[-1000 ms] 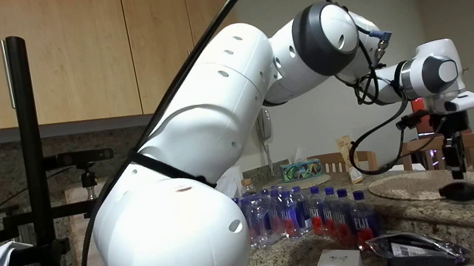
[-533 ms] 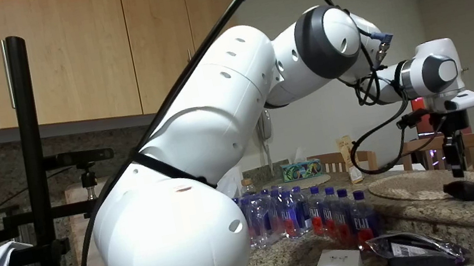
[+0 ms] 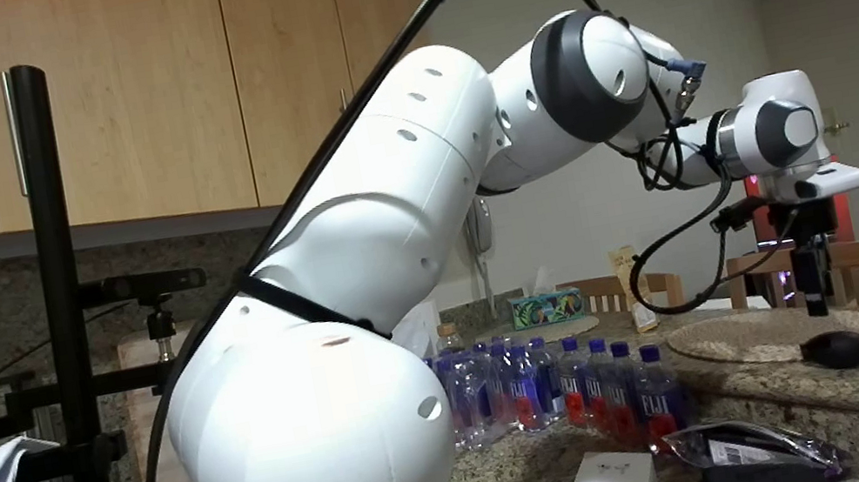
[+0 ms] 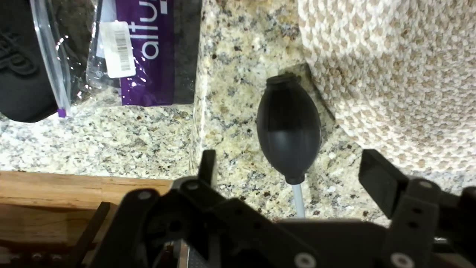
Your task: Remove the black pump from the plastic bag and put it on the top counter
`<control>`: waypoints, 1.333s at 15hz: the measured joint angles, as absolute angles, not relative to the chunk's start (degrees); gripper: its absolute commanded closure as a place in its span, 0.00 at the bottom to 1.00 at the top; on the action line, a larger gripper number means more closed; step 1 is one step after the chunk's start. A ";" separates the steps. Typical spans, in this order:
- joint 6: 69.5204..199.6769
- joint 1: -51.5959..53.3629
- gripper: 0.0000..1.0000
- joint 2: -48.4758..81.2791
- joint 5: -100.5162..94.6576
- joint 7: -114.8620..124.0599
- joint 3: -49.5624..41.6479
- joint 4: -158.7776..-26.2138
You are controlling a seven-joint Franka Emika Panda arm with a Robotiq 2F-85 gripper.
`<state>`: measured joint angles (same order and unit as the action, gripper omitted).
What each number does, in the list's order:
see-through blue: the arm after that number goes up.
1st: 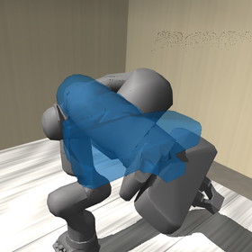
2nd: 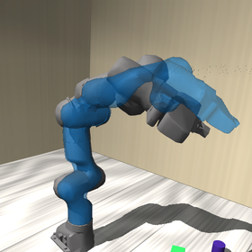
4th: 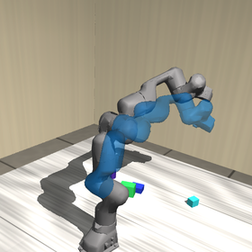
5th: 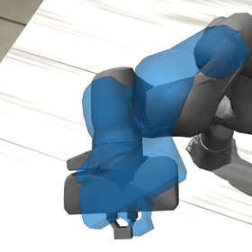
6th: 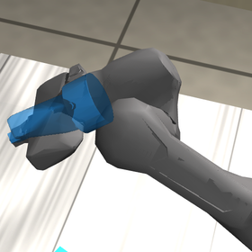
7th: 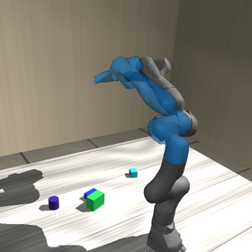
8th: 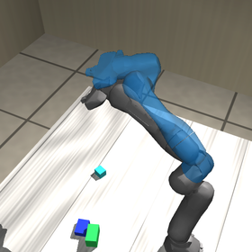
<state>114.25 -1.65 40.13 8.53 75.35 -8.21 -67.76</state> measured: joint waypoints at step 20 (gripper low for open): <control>93.52 -2.41 0.00 35.83 6.89 58.31 -4.45 -69.73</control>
